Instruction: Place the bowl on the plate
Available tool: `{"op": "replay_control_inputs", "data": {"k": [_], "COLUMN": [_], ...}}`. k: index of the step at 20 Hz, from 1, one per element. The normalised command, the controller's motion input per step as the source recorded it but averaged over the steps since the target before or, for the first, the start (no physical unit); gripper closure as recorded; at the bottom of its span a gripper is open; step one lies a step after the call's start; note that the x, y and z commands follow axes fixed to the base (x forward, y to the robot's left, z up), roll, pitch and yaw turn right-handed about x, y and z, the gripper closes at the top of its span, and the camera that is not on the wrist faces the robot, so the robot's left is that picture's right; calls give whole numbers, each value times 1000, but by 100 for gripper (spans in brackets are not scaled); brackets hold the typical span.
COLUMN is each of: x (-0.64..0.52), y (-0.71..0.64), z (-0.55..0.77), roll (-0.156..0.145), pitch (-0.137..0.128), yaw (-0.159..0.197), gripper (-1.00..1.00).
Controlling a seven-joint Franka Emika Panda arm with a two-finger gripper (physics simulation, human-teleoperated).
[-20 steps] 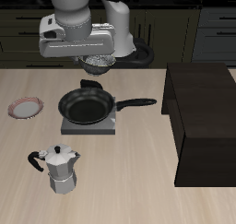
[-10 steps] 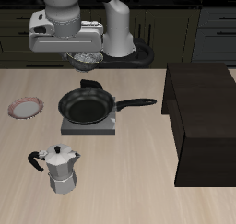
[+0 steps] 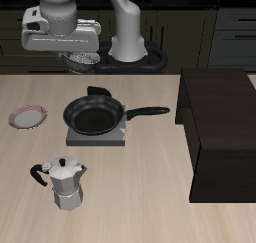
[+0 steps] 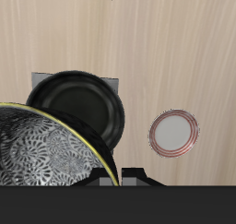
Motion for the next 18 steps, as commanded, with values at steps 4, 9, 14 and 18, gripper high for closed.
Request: {"op": "replay_control_inputs", "data": {"k": [4, 9, 14, 18], "x": [-194, -148, -166, -186], "y": [-229, -225, -172, -260], "z": [-19, -62, 7, -7], "roll": [-35, -34, -10, -7], "pitch": [-4, 1, -14, -11], "yaw": [-12, 15, 11, 8], "gripper": [100, 100, 100, 100]}}
